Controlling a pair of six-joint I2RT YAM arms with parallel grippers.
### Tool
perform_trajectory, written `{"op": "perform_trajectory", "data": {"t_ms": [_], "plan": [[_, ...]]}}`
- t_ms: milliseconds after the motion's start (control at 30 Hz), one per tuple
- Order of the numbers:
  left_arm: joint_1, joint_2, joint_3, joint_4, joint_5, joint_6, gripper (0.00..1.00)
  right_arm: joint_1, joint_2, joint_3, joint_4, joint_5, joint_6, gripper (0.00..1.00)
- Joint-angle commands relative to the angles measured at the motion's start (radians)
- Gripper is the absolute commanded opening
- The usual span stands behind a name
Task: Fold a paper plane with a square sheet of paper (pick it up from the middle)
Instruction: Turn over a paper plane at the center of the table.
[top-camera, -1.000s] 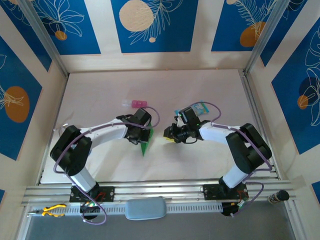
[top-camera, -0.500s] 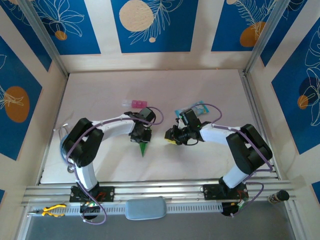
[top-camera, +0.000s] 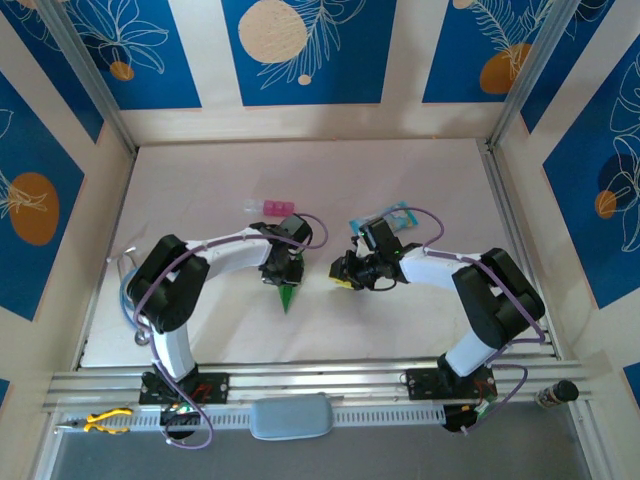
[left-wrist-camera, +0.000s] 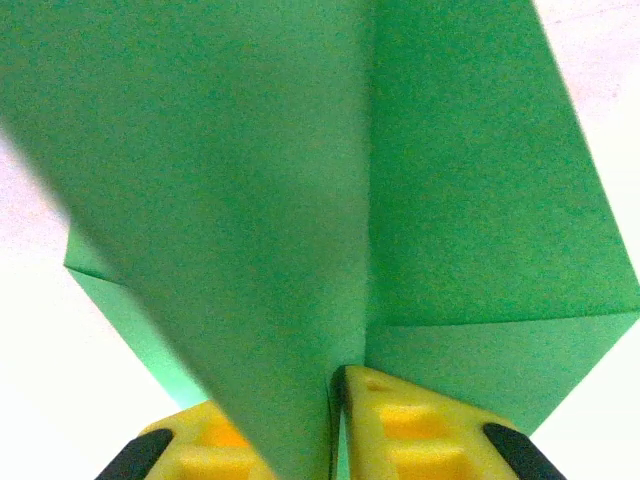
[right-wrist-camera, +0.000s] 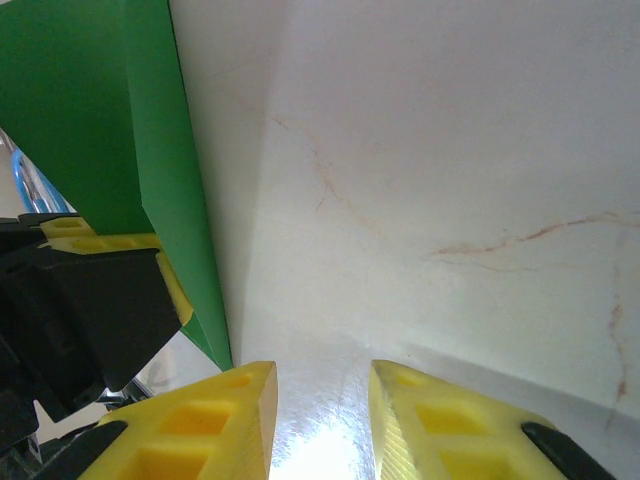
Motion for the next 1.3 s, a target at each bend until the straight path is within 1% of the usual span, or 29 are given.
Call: {"op": "perform_trajectory", "data": {"t_ms": [0,233,667,933,1100,1267], "plan": [[-0.016,0.029,0.026,-0.032,0.001,-0.016,0.20,0.000,0.010,-0.007,-0.004,-0.009,0.004,0.30],[-0.047,0.044,0.045,-0.059,-0.052,-0.049,0.21,-0.001,0.009,-0.009,-0.005,-0.005,0.002,0.30],[-0.082,0.105,0.051,-0.060,-0.080,-0.126,0.28,-0.011,0.000,-0.025,0.007,-0.010,0.000,0.30],[-0.103,0.134,0.072,-0.071,-0.104,-0.192,0.33,-0.039,-0.055,-0.048,-0.010,0.008,-0.009,0.30],[-0.106,0.151,0.093,-0.094,-0.117,-0.206,0.36,-0.051,-0.099,-0.049,-0.047,0.022,-0.034,0.30],[-0.110,0.163,0.116,-0.124,-0.140,-0.212,0.36,-0.066,-0.142,-0.052,-0.078,0.034,-0.055,0.30]]}}
